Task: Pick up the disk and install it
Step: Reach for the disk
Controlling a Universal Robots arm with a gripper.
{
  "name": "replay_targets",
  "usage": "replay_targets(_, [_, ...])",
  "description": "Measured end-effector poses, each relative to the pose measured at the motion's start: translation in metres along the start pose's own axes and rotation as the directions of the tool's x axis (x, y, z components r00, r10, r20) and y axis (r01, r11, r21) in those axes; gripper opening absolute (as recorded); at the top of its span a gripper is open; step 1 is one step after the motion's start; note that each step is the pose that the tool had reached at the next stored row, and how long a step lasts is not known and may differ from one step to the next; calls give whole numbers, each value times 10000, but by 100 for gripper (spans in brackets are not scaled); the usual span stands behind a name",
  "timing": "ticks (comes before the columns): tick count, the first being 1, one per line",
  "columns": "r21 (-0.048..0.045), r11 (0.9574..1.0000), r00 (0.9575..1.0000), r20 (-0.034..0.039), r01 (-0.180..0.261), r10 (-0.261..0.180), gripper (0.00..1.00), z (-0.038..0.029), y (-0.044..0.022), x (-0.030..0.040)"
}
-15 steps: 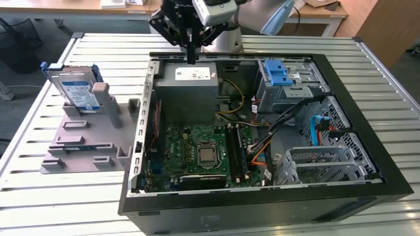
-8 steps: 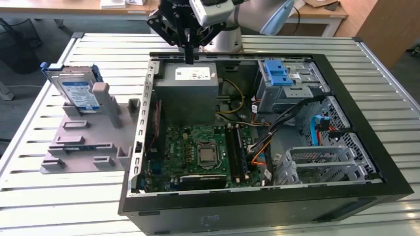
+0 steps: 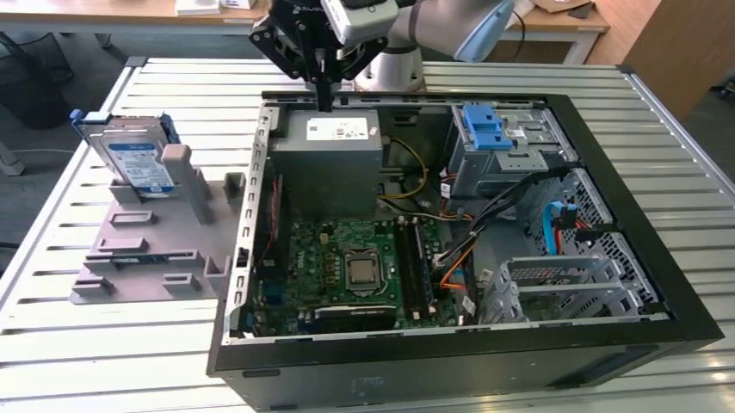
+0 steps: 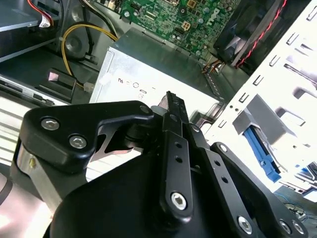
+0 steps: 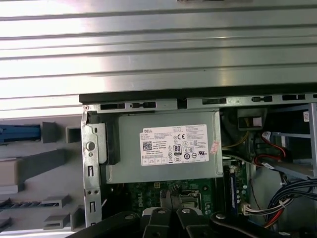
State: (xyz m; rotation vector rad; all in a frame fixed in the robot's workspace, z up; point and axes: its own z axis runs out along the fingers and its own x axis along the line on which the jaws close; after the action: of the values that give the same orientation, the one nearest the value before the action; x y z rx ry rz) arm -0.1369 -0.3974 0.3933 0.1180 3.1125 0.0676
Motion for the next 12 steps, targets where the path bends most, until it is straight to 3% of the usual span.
replay_targets(12, [0,10000,10000,0,0,0,11,-1,7,80])
